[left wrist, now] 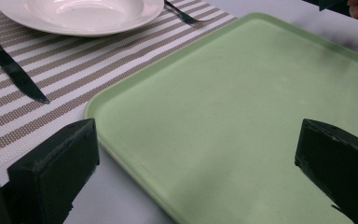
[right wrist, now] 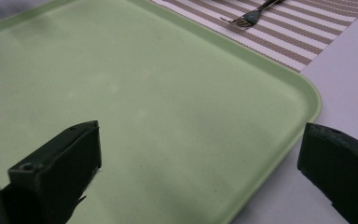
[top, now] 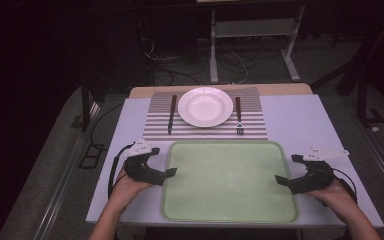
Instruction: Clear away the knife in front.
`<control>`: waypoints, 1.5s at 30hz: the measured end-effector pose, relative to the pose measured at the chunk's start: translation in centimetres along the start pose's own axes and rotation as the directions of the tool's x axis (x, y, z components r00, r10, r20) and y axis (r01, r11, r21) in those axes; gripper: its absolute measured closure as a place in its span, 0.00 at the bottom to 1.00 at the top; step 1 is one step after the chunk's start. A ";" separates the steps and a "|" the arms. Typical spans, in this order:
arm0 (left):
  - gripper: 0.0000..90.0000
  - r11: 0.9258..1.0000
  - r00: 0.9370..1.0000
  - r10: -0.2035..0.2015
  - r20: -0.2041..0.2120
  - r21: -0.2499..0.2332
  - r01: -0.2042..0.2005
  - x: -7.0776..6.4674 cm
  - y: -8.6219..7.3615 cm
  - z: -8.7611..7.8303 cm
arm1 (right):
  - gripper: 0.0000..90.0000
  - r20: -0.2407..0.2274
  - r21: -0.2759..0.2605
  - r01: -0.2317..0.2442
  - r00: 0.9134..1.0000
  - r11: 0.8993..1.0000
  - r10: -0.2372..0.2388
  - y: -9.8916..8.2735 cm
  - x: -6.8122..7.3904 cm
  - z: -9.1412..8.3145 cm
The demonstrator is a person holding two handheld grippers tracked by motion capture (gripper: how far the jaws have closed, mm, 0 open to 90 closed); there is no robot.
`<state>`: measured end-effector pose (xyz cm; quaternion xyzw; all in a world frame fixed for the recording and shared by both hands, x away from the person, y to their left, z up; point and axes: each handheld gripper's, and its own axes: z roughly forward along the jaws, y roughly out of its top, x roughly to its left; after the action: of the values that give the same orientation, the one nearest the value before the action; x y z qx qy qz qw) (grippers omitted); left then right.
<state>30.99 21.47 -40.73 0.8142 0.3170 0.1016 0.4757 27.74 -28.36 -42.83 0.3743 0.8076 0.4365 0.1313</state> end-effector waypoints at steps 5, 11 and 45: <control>0.00 1.000 1.000 -0.007 -0.001 -0.009 0.007 0.2 0.1 0.1 | 0.00 -0.008 -0.008 -0.005 1.000 1.000 0.005 0.0 -0.1 0.0; 0.00 1.000 1.000 -0.004 -0.008 -0.020 0.004 0.6 0.4 0.3 | 0.00 -0.017 -0.021 -0.016 1.000 1.000 0.016 0.0 0.0 -0.2; 0.00 1.000 0.999 -0.017 -0.027 -0.001 0.017 2.5 1.2 2.5 | 0.00 -0.024 -0.030 -0.024 0.999 0.999 0.023 0.1 0.1 -0.3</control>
<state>34.63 20.83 -41.41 0.8099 0.3304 0.1087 0.4724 27.57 -28.45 -42.59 0.3766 0.7979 0.4544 0.1224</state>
